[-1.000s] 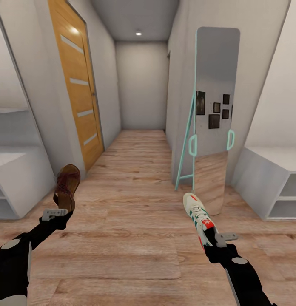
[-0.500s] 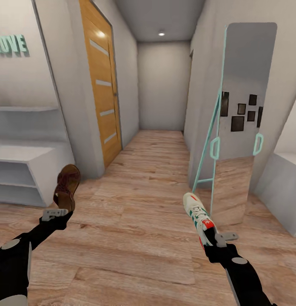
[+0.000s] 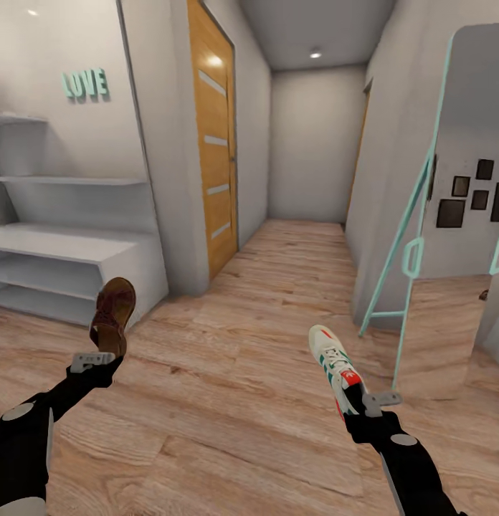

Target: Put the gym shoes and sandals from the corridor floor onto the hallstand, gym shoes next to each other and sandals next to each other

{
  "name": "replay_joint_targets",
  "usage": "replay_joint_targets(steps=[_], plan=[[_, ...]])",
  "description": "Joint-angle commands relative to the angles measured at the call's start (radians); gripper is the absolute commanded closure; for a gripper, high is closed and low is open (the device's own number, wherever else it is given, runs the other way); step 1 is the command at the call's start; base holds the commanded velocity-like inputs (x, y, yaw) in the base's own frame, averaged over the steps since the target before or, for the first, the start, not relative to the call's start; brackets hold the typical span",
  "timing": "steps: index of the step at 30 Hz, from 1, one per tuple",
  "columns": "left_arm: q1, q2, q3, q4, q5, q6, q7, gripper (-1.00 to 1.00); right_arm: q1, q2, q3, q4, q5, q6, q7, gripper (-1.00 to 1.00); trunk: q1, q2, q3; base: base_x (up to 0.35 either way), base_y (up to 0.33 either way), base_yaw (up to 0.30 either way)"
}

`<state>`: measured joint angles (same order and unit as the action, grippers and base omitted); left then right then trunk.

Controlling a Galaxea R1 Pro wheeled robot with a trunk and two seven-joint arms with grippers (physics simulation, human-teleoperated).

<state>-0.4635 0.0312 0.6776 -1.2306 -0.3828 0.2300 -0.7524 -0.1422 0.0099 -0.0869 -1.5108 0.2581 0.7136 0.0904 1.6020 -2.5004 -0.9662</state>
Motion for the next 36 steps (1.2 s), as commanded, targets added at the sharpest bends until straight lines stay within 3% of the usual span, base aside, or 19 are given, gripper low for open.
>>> replay_joint_targets(steps=[1, 36], plan=[[-0.001, -0.001, 0.002, -0.001, -0.002, 0.007, -0.007, 1.0, 0.0, 0.001, -0.002, -0.002, 0.01, 0.004, 0.009, 1.0, 0.0, 0.0, -0.001, 0.0, 0.004, 0.291], [-0.001, -0.001, 0.002, 0.0, -0.001, 0.007, -0.007, 1.0, -0.001, 0.001, -0.002, -0.002, 0.01, 0.005, 0.009, 1.0, 0.0, 0.0, -0.001, 0.032, 0.041, 0.291]])
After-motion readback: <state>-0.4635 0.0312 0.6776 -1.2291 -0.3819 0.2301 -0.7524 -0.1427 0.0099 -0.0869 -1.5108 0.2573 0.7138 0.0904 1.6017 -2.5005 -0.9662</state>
